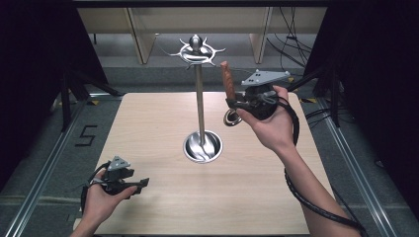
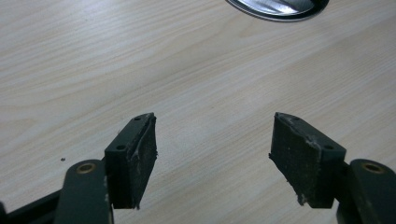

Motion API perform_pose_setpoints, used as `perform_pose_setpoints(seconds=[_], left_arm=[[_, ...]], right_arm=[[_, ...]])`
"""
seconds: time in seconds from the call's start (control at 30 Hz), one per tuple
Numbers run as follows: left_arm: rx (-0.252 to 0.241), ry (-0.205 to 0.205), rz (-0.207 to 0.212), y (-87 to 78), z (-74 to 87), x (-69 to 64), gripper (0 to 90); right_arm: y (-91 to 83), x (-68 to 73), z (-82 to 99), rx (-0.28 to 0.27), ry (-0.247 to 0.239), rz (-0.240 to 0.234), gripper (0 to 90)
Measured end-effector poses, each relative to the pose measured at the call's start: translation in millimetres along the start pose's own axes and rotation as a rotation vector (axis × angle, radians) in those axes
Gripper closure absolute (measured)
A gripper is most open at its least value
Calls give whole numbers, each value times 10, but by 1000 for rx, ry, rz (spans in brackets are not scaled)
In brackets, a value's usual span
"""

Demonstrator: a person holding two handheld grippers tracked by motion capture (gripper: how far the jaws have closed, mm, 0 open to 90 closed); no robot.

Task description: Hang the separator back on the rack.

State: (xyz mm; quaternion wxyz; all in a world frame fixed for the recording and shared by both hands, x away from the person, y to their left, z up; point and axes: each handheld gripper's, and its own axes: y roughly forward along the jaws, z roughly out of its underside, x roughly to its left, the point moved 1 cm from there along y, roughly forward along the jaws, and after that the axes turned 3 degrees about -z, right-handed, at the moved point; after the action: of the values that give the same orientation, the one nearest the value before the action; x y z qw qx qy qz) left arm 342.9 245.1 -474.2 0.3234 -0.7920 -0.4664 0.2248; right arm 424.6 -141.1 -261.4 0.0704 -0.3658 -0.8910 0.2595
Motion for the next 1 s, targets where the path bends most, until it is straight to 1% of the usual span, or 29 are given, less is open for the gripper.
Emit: perform_pose_setpoints(seconds=[0.03, 0.07, 0.1, 0.17, 0.23, 0.27, 0.3, 0.33, 0.37, 0.4, 0.43, 0.53, 0.6, 0.7, 0.73, 0.77, 0.8, 0.83, 0.87, 1.0], left_arm=[[-2, -1, -1, 1, -1, -1, 309], [-1, -2, -1, 2, 0, -2, 309], [-1, -2, -1, 2, 0, -2, 309], [1, -3, 0, 2, 1, -1, 309], [-5, -3, 2, 5, 2, 1, 309], [-7, -7, -10, 12, 2, 2, 309], [-8, -6, -10, 12, 3, 2, 309], [-7, -6, -7, 11, 3, 2, 309], [-6, -4, 1, 3, 2, 0, 309], [17, 23, -2, -19, -2, 23, 309], [17, 23, -2, -19, -2, 23, 309], [20, 23, 2, -16, 1, 21, 309], [21, 25, -5, -20, 0, 18, 309], [12, 17, 0, -14, -1, 16, 309], [22, 25, 2, -18, -2, 23, 309], [21, 22, 5, -13, 0, 21, 309], [-2, -6, -1, 9, 0, 2, 309], [-2, -6, -1, 9, 0, 2, 309], [-3, -4, 7, 5, -1, 2, 309], [2, 0, 9, 5, -1, 1, 309]], right_arm=[[0, 0, 0, 0, 0, 0, 700], [12, 4, -17, -16, -7, 6, 700], [6, 5, -26, -5, -3, -8, 700], [8, 9, -35, -6, 2, -9, 700], [15, 15, -51, -9, -10, -17, 700], [13, 29, -58, -4, 7, -16, 700], [18, 24, -66, -9, -8, -16, 700], [22, 37, -72, -4, -1, -23, 700], [26, 40, -77, -3, -2, -21, 700], [39, 46, -87, 0, -6, -26, 700], [39, 46, -87, 0, -6, -26, 700], [63, 61, -106, 4, 7, -37, 700], [75, 70, -117, 7, 6, -40, 700], [82, 69, -128, -4, 4, -36, 700], [92, 78, -131, -8, 26, -36, 700], [105, 80, -132, -10, 24, -30, 700], [124, 81, -137, -2, 34, -34, 700], [124, 81, -137, -2, 34, -34, 700], [142, 67, -142, -10, 19, -33, 700], [166, 58, -153, 7, 33, -40, 700]])
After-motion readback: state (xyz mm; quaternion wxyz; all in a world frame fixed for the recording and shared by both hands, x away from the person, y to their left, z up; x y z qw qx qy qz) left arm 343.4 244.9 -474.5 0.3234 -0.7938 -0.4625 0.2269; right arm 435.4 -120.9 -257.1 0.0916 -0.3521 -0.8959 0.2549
